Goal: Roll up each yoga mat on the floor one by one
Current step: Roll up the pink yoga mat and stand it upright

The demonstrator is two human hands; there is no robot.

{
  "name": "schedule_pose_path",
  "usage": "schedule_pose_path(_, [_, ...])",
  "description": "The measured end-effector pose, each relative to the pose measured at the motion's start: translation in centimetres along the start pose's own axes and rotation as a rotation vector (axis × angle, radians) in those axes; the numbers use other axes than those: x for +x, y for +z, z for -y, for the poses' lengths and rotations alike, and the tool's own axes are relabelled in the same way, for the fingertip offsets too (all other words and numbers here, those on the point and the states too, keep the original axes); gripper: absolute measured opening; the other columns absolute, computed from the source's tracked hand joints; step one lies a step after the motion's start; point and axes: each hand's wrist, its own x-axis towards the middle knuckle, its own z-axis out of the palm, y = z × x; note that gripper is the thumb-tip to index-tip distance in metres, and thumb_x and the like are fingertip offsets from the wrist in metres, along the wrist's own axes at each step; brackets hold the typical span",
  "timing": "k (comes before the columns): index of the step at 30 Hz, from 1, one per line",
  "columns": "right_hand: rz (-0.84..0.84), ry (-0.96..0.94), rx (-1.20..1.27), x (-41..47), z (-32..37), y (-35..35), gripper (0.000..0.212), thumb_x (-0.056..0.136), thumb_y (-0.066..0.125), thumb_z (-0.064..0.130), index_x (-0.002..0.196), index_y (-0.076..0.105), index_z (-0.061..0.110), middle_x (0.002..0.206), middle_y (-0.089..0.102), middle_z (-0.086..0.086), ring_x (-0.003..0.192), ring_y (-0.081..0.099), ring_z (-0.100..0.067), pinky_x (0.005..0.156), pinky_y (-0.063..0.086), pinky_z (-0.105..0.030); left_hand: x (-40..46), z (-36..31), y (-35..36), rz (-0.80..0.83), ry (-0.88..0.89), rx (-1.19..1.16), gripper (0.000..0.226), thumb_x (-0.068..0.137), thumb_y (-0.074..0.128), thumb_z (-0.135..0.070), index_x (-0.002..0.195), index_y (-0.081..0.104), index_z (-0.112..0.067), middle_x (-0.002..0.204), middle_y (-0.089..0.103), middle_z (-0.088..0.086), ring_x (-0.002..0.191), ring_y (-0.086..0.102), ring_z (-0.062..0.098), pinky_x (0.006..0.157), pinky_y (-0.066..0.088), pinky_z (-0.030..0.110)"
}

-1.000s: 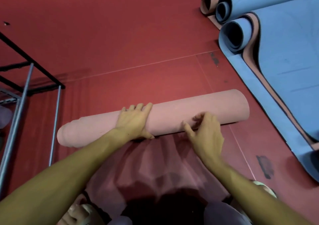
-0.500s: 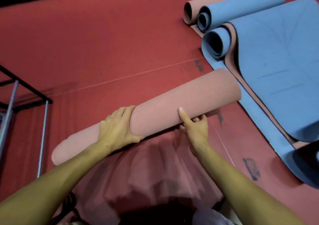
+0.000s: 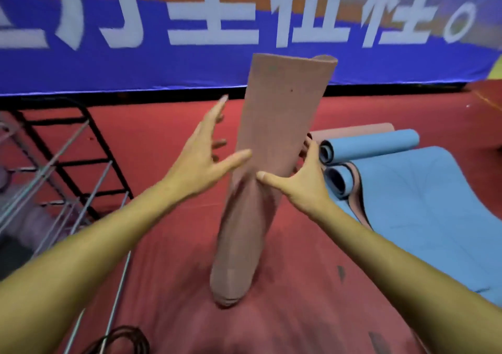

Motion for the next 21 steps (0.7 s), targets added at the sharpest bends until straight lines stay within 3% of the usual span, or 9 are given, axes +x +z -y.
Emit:
schedule_pose_path(2, [0.110,-0.035,-0.056,-1.4,1.8,0.1,0.121,0.058,0.104,0.040,0.152,0.029,0.027,0.148,0.050,0.012,0.128,0.057,0.001,0.106,0.052,-0.028,3.1,-4.9,-3.0,-0.035,0.071,-0.021,0.112,0.076,0.088,-0.061,0.161,0.015,-0.053,0.165,0.035,-0.008,0.141,0.051,0.015,0.106,0.053,0.037])
schedule_pose_path(6, [0.237,-0.098,-0.097,-2.5,7.2,-2.0,0.131,0.057,0.103,0.044,0.159,0.021,0.031,0.155,0.048,0.002,0.127,0.062,-0.006,0.105,0.056,-0.039,0.9,-7.3,-4.4,0.055,0.097,0.071,0.081,0.067,0.091,-0.063,0.134,0.052,-0.041,0.135,0.060,-0.013,0.123,0.060,0.012,0.103,0.053,0.045])
schedule_pose_path(9, [0.306,-0.302,-0.165,-2.7,12.5,-4.0,0.136,0.061,0.103,0.041,0.164,0.013,0.044,0.166,0.032,0.010,0.145,0.048,-0.011,0.107,0.053,-0.037,-2.6,-8.1,-4.7,0.057,0.099,0.081,0.075,0.067,0.093,-0.058,0.130,0.058,-0.035,0.127,0.062,-0.009,0.119,0.061,0.014,0.101,0.053,0.046])
schedule_pose_path(12, [0.380,-0.390,-0.237,-4.8,15.3,-4.5,0.118,0.065,0.101,0.031,0.159,0.030,0.034,0.161,0.037,0.010,0.140,0.051,-0.012,0.098,0.055,-0.029,-4.7,-9.9,-6.4,0.070,0.130,0.092,0.075,0.067,0.096,-0.051,0.131,0.060,-0.034,0.129,0.062,-0.010,0.122,0.060,0.012,0.102,0.053,0.046])
schedule_pose_path(15, [0.351,-0.435,-0.241,-6.6,16.8,-4.7,0.094,0.063,0.100,0.033,0.141,0.048,0.029,0.148,0.048,0.008,0.113,0.065,-0.005,0.084,0.054,-0.018,-7.0,-11.1,-8.0,0.012,0.176,0.082,0.079,0.067,0.099,-0.040,0.135,0.061,-0.028,0.139,0.059,-0.014,0.133,0.055,0.011,0.106,0.052,0.040])
schedule_pose_path(18, [0.373,-0.482,-0.327,-7.4,18.0,-3.9,0.081,0.064,0.099,0.041,0.130,0.054,0.030,0.138,0.056,0.007,0.114,0.066,-0.007,0.083,0.054,-0.015,-8.9,-11.6,-8.9,0.014,0.134,0.086,0.076,0.066,0.100,-0.038,0.131,0.062,-0.029,0.137,0.060,-0.017,0.130,0.058,0.009,0.104,0.053,0.038])
schedule_pose_path(21, [0.368,-0.508,-0.402,-7.9,18.1,-3.5,0.076,0.062,0.097,0.049,0.122,0.053,0.032,0.122,0.062,0.021,0.108,0.067,-0.003,0.081,0.055,-0.015,-9.8,-11.1,-9.7,0.021,0.113,0.131,0.071,0.064,0.099,-0.046,0.125,0.065,-0.034,0.126,0.065,-0.014,0.121,0.062,0.009,0.100,0.054,0.036])
